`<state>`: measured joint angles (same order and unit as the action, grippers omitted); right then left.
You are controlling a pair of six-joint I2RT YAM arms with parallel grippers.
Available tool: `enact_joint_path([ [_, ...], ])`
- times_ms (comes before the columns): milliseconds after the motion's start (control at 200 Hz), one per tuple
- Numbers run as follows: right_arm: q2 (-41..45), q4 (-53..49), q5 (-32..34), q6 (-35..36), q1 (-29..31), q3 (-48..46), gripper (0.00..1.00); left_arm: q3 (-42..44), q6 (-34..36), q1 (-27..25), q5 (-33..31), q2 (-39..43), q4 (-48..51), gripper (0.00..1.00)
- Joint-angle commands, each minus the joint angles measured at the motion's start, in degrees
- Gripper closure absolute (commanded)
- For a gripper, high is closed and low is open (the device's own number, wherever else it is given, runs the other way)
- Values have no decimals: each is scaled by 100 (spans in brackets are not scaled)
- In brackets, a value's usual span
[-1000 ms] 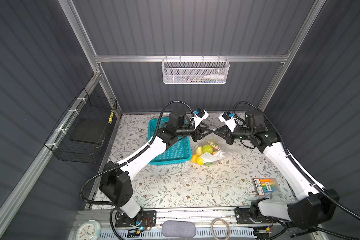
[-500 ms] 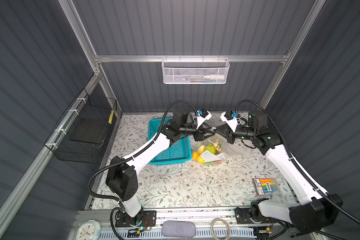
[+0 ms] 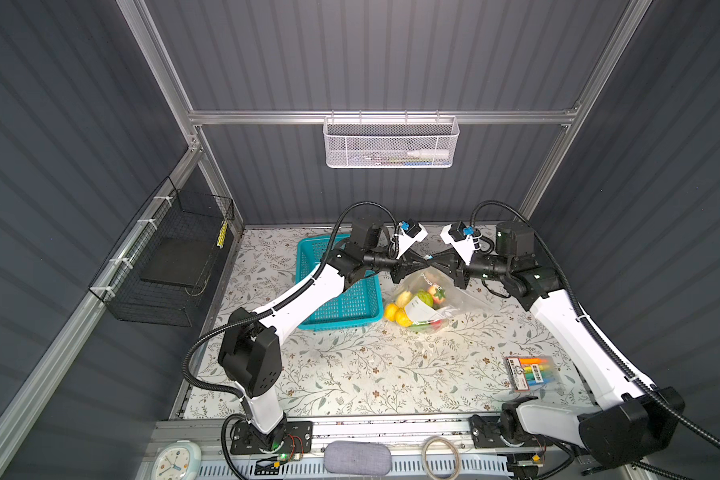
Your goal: Place the food in the zip-top bag and seal the zipper
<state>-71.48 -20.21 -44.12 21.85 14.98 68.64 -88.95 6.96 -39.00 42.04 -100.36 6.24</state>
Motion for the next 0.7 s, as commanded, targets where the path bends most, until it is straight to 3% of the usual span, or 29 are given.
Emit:
enact_joint_path([
  [0, 147, -110, 225, -24, -13, -287, 100, 39, 30, 15, -50, 262, -180, 100],
  [455, 530, -345, 647, 95, -57, -770, 99, 171, 18, 86, -99, 445, -150, 100],
  [690, 464, -315, 497, 120, -73, -791, 99, 199, 42, 95, -76, 517, -141, 100],
])
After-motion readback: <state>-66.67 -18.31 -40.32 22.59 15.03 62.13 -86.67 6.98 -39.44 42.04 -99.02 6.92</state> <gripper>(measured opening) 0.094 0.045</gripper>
